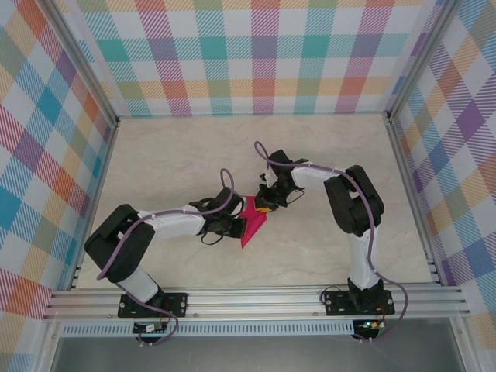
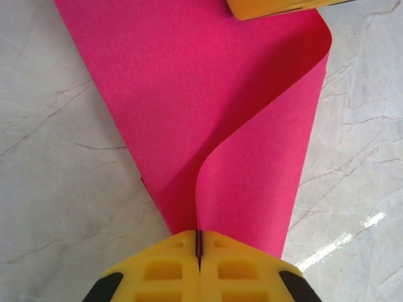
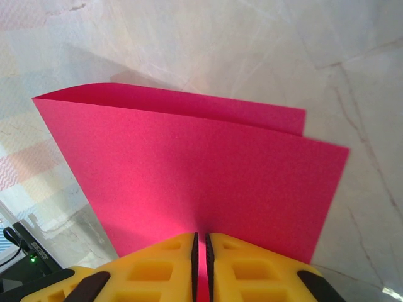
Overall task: Fold a paper plane with a square sheet of paper (pick it up from the middle)
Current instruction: Third fold the triangle at the center of the table.
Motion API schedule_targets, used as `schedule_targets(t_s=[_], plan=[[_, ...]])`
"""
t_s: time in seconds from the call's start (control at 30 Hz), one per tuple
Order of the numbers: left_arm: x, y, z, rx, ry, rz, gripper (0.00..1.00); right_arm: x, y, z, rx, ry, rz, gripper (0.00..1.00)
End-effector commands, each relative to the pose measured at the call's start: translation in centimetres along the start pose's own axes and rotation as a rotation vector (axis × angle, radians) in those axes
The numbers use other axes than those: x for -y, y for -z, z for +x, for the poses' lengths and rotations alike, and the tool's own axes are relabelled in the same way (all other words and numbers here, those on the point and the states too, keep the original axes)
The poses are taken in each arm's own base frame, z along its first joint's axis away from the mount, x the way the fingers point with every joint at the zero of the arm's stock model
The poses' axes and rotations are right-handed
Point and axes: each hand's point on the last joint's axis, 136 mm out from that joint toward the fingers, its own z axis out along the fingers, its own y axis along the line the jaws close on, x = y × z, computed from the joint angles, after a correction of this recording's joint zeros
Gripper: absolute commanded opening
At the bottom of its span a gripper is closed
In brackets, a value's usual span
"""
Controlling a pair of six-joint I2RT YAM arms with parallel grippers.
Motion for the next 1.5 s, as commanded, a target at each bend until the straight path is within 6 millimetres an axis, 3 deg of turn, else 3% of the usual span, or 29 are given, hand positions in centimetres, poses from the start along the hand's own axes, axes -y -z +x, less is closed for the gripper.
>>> schedule_targets(t_s=[0.0, 0.37, 1.17, 1.3, 1.47], plan=[[0.3, 0.5, -1.5, 0.048, -0.008, 0.014, 0.00, 0.3, -0.8, 0.7, -0.036, -0.015, 0.009, 0.15], [0.9, 0.7, -2.0, 0.066, -0.030, 0.042, 0.00, 0.7, -0.9, 0.7, -0.036, -0.019, 0.024, 0.15], [-1.2, -1.5, -0.6, 0.011, -0.019, -0.025, 0.00, 0.5, -0.7, 0.8, -0.026, -0.027, 0.011, 0.17], [-1.4, -1.6, -0.1, 0.003, -0.021, -0.026, 0.00, -0.7, 0.5, 0.2, 0.004, -0.009, -0.002, 0.18], [-1.5, -1.4, 0.1, -0.003, -0.032, -0.033, 0.00, -3.0, 4.9, -1.1, 0.115, 0.028, -0.028, 0.23]])
